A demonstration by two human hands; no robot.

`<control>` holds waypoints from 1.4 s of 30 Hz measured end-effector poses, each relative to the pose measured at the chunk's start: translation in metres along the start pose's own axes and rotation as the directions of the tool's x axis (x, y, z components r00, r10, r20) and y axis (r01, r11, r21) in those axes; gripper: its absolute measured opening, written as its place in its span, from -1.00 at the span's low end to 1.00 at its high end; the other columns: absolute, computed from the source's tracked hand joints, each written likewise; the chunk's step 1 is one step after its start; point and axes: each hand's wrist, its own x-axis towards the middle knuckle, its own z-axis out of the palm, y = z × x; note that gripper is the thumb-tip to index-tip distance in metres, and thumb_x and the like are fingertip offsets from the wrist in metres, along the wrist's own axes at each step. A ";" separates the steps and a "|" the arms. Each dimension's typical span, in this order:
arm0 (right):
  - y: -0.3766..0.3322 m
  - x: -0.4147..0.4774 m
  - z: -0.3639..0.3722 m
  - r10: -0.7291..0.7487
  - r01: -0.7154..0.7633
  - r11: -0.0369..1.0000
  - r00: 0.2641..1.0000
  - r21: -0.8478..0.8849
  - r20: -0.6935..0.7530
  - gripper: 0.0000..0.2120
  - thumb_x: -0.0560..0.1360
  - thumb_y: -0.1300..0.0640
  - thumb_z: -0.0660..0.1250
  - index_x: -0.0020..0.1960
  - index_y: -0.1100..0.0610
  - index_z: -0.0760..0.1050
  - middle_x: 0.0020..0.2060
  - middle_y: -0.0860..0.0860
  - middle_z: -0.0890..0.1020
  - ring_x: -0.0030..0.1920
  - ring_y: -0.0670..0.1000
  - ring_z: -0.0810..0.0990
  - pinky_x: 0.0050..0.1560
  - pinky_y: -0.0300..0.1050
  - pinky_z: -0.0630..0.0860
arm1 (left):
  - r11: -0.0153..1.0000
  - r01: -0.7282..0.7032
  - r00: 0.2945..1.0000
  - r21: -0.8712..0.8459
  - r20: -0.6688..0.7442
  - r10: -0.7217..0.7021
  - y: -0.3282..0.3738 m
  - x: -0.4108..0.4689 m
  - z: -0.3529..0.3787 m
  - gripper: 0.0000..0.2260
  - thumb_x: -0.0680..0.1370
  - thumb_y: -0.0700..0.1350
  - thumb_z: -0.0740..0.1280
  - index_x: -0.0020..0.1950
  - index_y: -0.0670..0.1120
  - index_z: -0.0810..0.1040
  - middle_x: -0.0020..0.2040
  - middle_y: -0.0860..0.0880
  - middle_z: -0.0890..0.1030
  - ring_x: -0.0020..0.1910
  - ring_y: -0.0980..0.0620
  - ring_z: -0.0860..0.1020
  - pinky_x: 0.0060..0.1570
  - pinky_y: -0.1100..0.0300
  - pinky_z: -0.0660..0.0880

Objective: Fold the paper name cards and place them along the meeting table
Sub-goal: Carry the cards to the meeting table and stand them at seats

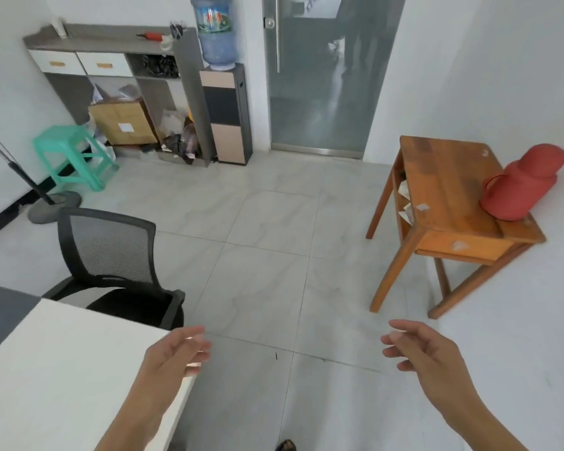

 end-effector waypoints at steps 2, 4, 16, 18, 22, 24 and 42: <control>-0.015 0.041 0.011 0.002 -0.002 1.000 1.000 -0.001 -0.006 -0.85 0.54 0.27 0.30 0.01 0.08 0.60 -0.22 0.01 0.74 -0.23 0.00 0.71 -0.16 -0.04 0.56 | 0.999 -0.028 0.999 0.016 0.033 0.027 0.030 0.045 0.008 -0.83 0.59 -0.21 0.25 0.09 -0.09 0.61 -0.08 -0.14 0.71 -0.05 -0.10 0.66 -0.03 0.04 0.52; -0.026 0.084 0.022 0.014 -0.014 1.000 1.000 -0.001 -0.002 -0.84 0.53 0.30 0.30 0.01 0.11 0.60 -0.23 0.03 0.74 -0.24 0.01 0.71 -0.18 -0.04 0.56 | 0.999 -0.036 0.999 0.012 0.037 0.035 0.053 0.088 0.015 -0.83 0.59 -0.21 0.25 0.09 -0.07 0.61 -0.09 -0.10 0.72 -0.07 -0.06 0.67 0.00 0.04 0.53; -0.114 0.421 0.099 0.024 -0.012 0.997 0.987 -0.073 0.161 -0.87 0.54 0.26 0.30 0.01 0.10 0.59 -0.30 -0.07 0.73 -0.28 -0.03 0.70 -0.21 -0.10 0.56 | 0.997 0.063 0.985 -0.054 -0.160 -0.071 0.141 0.337 0.044 -0.83 0.58 -0.24 0.26 0.08 -0.09 0.61 -0.14 -0.08 0.73 -0.05 -0.12 0.67 0.04 -0.07 0.55; -0.144 0.473 0.123 0.007 0.017 0.995 0.971 -0.098 0.240 -0.86 0.54 0.25 0.30 0.04 0.10 0.60 -0.25 -0.03 0.74 -0.26 -0.04 0.71 -0.18 -0.07 0.56 | 0.994 0.070 0.970 -0.079 -0.229 -0.087 0.156 0.370 0.040 -0.84 0.58 -0.23 0.27 0.06 -0.07 0.61 -0.14 -0.08 0.73 -0.05 -0.11 0.67 0.00 -0.01 0.56; -0.204 0.559 0.184 -0.054 0.104 0.989 0.922 -0.109 0.383 -0.85 0.53 0.26 0.31 0.03 0.09 0.59 -0.21 0.01 0.74 -0.22 -0.01 0.70 -0.12 0.01 0.55 | 0.981 0.105 0.931 -0.166 -0.331 -0.156 0.170 0.420 0.026 -0.83 0.58 -0.24 0.26 0.06 -0.08 0.61 -0.14 -0.10 0.73 -0.06 -0.11 0.67 -0.05 0.05 0.55; -0.225 0.596 0.221 -0.079 0.134 0.986 0.899 -0.100 0.430 -0.86 0.54 0.25 0.31 0.02 0.08 0.59 -0.21 0.00 0.74 -0.22 -0.02 0.70 -0.13 0.00 0.56 | 0.970 0.125 0.906 -0.209 -0.374 -0.198 0.171 0.450 0.016 -0.83 0.58 -0.26 0.25 0.07 -0.12 0.61 -0.13 -0.14 0.72 -0.04 -0.16 0.66 -0.07 0.04 0.54; -0.381 0.897 0.510 -0.088 0.129 0.989 0.898 -0.067 0.431 -0.83 0.52 0.32 0.31 -0.01 0.10 0.61 -0.24 0.03 0.75 -0.29 -0.02 0.71 -0.33 -0.19 0.58 | 0.986 0.013 0.921 -0.165 -0.381 -0.076 0.341 0.855 -0.144 -0.85 0.57 -0.21 0.28 0.07 -0.10 0.62 -0.11 -0.10 0.72 -0.10 -0.06 0.68 -0.05 0.02 0.57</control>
